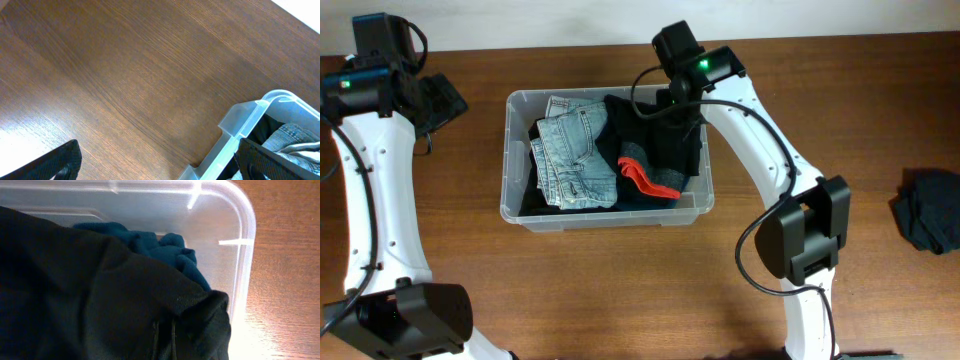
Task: Pack container
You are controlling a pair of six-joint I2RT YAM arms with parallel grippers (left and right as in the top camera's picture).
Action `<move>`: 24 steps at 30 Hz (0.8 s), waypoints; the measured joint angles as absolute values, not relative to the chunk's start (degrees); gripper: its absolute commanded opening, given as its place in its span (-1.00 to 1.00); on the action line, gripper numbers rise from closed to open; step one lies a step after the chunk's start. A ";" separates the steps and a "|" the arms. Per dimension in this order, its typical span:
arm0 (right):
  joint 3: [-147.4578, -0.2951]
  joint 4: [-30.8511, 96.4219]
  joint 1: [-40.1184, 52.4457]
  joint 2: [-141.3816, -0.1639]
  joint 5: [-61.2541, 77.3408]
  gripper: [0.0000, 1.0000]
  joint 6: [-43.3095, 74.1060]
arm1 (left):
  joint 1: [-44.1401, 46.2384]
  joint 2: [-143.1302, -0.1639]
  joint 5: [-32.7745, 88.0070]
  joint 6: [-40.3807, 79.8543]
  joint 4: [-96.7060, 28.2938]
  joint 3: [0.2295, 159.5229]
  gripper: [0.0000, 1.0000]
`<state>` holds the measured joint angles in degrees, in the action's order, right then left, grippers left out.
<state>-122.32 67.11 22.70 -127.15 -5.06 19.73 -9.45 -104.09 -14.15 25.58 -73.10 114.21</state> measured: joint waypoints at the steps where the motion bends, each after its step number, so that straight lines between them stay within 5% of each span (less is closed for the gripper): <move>1: -121.32 66.39 22.48 -127.15 -5.06 -0.90 19.73 | -9.45 -104.09 -14.15 25.61 -73.10 114.21 0.99; 14: -115.26 59.48 21.71 -127.15 -2.96 -0.92 19.73 | -9.45 -104.09 -14.15 25.58 -73.10 114.21 0.99; 24: -118.19 66.43 21.71 -127.02 -2.04 -0.92 19.68 | -9.45 -104.09 -14.15 25.58 -73.10 114.21 0.99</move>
<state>-118.19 66.43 21.71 -127.02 -2.04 19.68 -9.45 -104.09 -14.15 25.58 -73.10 114.21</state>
